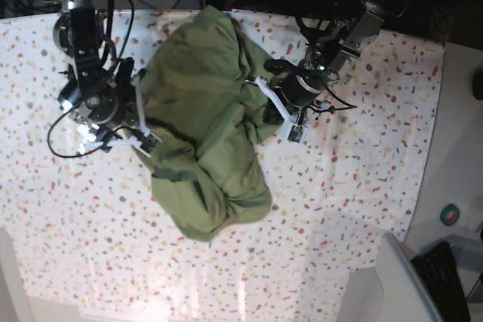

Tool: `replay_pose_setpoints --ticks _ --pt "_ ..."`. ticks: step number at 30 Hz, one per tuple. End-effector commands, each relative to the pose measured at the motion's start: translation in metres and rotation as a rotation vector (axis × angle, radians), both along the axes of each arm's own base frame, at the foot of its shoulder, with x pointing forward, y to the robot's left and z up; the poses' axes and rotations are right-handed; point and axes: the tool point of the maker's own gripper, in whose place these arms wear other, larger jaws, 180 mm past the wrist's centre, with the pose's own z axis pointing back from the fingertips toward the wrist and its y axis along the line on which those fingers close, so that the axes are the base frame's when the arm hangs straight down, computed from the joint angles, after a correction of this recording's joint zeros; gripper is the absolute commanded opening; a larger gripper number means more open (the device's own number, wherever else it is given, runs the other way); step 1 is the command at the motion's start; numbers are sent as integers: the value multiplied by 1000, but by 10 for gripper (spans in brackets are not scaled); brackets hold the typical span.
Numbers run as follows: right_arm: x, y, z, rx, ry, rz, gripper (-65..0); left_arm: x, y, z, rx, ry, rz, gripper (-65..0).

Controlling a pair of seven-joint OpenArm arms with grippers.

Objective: Layout the t-shirt on the table in an organized manner, then fold the t-shirt properly
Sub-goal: 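Lift the shirt with both grippers and pull the grippers apart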

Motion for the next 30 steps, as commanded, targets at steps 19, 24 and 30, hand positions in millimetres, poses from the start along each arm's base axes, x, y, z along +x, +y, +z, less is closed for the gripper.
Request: replay_pose_setpoints --ticks 19,24,30 --pt "35 13 -24 109 -34 -111 -630 -12 40 -13 108 65 15 -650" --pt "34 -10 -23 112 -41 -191 -650 -7 55 -11 141 57 16 -650" --pt "29 -36 -6 106 -99 -265 -650 12 69 -5 169 33 30 -650"
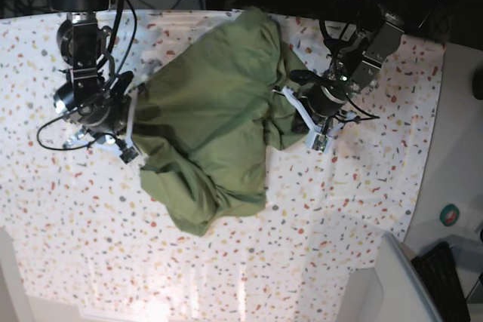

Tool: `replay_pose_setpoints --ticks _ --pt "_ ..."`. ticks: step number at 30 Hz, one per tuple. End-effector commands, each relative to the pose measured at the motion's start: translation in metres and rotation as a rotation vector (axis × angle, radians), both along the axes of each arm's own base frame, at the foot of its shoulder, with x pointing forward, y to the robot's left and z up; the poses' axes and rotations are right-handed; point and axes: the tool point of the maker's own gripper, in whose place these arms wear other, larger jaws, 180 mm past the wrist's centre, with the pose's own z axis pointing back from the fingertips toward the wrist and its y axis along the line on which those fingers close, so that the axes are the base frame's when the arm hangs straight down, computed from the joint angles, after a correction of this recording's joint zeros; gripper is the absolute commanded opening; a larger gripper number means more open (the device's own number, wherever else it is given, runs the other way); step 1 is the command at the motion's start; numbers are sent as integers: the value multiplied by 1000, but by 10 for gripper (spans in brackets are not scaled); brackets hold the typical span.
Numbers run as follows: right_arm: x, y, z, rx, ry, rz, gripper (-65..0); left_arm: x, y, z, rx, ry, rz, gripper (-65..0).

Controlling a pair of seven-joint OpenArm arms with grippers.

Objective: Layout the t-shirt on the table in an organized manner, then fold the t-shirt properly
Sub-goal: 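Lift the shirt with both grippers and pull the grippers apart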

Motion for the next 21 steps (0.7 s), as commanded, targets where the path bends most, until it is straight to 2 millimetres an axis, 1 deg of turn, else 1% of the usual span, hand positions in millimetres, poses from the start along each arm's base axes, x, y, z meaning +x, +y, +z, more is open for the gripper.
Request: replay_pose_setpoints --ticks 1,3,4,7,9,10,11,12,13,15,16,18,20,21 --pt "12 -5 15 -10 -52 -12 -650 -3 20 -8 65 50 25 -650" --pt "9 -15 17 -11 -58 -48 -650 2 23 -6 71 46 32 -650" --pt "5 -18 15 -5 -53 -68 -650 9 28 -2 74 32 45 -650" --pt "-3 -31 13 15 -47 -150 -650 23 51 8 69 4 122 -650" --pt "-19 -43 4 18 -13 -211 -650 32 65 18 57 -22 176 -650" --pt "-27 -43 0 22 8 -226 -650 36 69 23 51 -36 190 -650" --pt "-34 -39 -5 30 26 -224 -650 37 69 27 45 -47 195 -650" --pt "-44 -31 -11 54 47 -225 -650 34 69 28 40 -50 197 -650" --pt "-48 -22 -15 80 56 -218 -650 33 67 32 32 -60 195 -650" --pt "-54 0 -19 143 72 -188 -650 32 55 39 11 -81 176 -650" --pt "-58 9 -21 153 92 -174 -650 32 50 43 0 -91 169 -650" --pt "-60 22 -17 151 126 -141 -650 31 40 52 -22 -109 154 -650" --pt "-54 31 -4 156 113 -119 -650 27 24 60 -48 -100 131 -650" --pt "-53 34 3 163 97 -114 -597 26 9 64 -76 -97 118 -650"
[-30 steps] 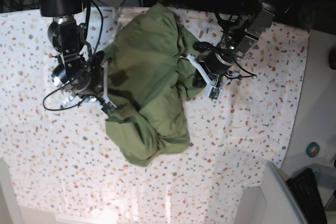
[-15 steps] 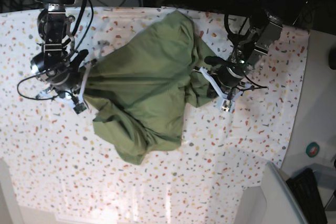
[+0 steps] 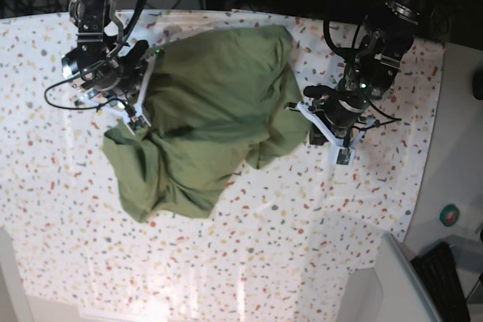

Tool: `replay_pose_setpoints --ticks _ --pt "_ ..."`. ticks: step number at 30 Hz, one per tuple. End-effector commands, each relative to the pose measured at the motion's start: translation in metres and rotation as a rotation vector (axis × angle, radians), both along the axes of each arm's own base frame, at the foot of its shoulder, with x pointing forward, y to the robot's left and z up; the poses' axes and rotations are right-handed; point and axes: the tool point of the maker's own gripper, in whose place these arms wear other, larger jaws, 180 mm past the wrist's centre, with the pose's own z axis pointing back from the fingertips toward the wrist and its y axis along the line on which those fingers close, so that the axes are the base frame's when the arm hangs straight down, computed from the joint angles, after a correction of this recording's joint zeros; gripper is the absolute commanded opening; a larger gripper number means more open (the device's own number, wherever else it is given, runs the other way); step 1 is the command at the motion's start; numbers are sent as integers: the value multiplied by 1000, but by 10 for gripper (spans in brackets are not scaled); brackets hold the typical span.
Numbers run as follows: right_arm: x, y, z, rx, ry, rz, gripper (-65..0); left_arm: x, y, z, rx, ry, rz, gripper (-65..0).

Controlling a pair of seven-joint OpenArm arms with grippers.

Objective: Layout the t-shirt on the table in an organized manner, then fold the t-shirt properly
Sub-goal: 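Lift the shirt with both grippers and pull the grippers apart, then release with the left gripper and regrasp the shirt edge nearer its side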

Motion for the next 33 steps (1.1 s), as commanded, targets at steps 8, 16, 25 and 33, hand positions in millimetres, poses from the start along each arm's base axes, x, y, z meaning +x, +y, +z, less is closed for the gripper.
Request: replay_pose_setpoints --ticks 8,16,25,33 --pt "40 -17 92 -55 -294 -26 -434 -20 -101 21 -202 38 -76 -650" --pt "123 -24 98 -55 -338 0 -434 -61 -115 -47 -58 224 -194 -650" --pt "174 12 76 90 -342 47 -503 -32 -59 -62 257 178 -240 -650" --pt "130 17 13 104 -172 69 -623 46 -12 -50 401 146 -179 -650"
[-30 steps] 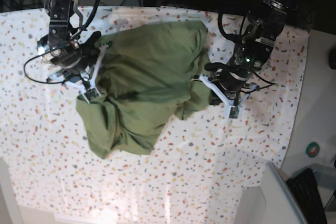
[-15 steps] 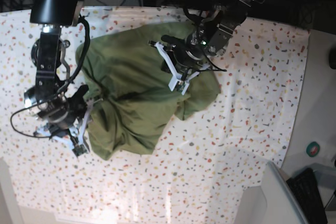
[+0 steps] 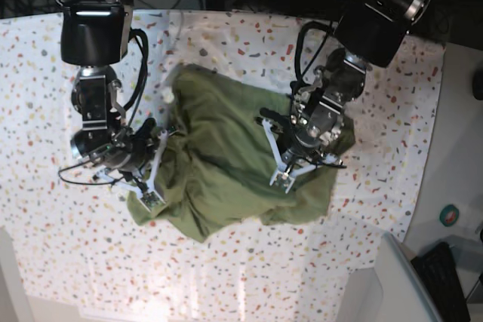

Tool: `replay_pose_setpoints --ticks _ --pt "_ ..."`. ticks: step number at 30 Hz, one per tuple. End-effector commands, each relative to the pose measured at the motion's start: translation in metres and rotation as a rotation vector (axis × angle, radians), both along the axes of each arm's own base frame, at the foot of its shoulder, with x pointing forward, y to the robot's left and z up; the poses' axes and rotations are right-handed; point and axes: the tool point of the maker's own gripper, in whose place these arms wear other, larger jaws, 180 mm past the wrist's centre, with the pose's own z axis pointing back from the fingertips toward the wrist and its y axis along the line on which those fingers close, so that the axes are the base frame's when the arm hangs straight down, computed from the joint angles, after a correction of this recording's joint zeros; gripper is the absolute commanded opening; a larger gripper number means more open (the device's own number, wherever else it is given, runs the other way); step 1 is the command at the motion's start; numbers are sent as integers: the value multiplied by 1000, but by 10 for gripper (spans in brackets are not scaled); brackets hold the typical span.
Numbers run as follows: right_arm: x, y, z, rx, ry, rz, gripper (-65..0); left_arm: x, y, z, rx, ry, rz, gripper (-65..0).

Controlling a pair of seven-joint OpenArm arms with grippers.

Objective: Layout the t-shirt on the table in an organized manner, then fold the t-shirt properly
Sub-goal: 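Release with the left gripper and regrasp the shirt edge nearer its side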

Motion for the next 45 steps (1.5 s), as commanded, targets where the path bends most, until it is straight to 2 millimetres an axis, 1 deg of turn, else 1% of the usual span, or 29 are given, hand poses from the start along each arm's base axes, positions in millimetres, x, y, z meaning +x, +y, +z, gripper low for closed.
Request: replay_pose_setpoints --ticks 1,3,4,5,7,8,9,11,12,14,15,16,18,19,20,22,24,25,26,28,29,31,33,35,38,40,41,43,45 --pt "-2 -10 3 -19 -16 -12 -623 8 20 2 52 18 38 -650" --pt "-27 -14 -5 -31 4 -15 -623 27 22 10 48 -32 37 -650" --pt "-40 -15 -8 -36 9 -16 -623 36 18 14 36 -61 32 -650" --pt "-54 -15 -10 -41 17 -14 -623 44 13 16 25 -79 28 -650" --pt "-82 -12 -16 -40 44 -15 -623 56 9 16 18 -94 31 -650" --pt "-89 -9 -16 -32 47 -17 -623 62 8 17 17 -99 34 -650" --pt "-91 -2 -13 -21 38 -17 -623 71 2 21 7 -118 30 -650" --pt "-85 -4 2 -25 -4 -29 -623 87 -13 32 -23 -170 16 -650" --pt "-84 -6 8 -32 -20 -33 -623 92 -15 38 -33 -189 14 -650" --pt "-75 -10 28 -45 -76 -42 -620 101 -12 53 -96 -226 66 -650" --pt "-68 -14 40 -53 -109 -53 -615 102 -7 59 -149 -243 115 -650" --pt "-59 -21 50 -59 -138 -75 -614 100 7 65 -196 -263 173 -650" --pt "-41 -34 62 -66 -166 -121 -611 92 21 74 -270 -288 241 -650" --pt "-29 -40 68 -65 -178 -147 -593 82 29 76 -296 -278 269 -650" --pt "-20 -45 70 -60 -175 -171 -554 72 37 75 -314 -263 295 -650" --pt "0 -48 73 -42 -172 -199 -437 51 45 79 -349 -255 312 -650" --pt "14 -47 73 -2 -166 -215 -330 21 50 76 -379 -247 323 -650" --pt "20 -45 74 27 -168 -221 -303 8 52 72 -391 -236 332 -650" --pt "26 -42 75 69 -171 -229 -297 -8 54 66 -398 -217 345 -650" --pt "32 -32 78 144 -170 -234 -296 -33 65 58 -395 -209 376 -650" --pt "33 -28 77 173 -164 -234 -296 -46 73 54 -392 -212 397 -650" --pt "35 -21 73 210 -149 -230 -296 -72 94 49 -377 -239 451 -650" --pt "36 -12 66 241 -125 -226 -296 -91 109 47 -367 -260 479 -650" --pt "40 -4 59 270 -97 -221 -296 -106 116 45 -380 -264 469 -650" --pt "45 6 50 324 -51 -223 -296 -120 127 44 -400 -252 465 -650" --pt "50 11 47 345 -35 -221 -296 -121 134 46 -401 -259 470 -650" --pt "52 14 45 352 -29 -219 -296 -126 138 45 -395 -255 481 -650" --pt "55 21 40 373 -20 -211 -296 -126 139 46 -393 -258 482 -650" --pt "53 25 35 382 -2 -210 -297 -126 137 46 -395 -257 478 -650"
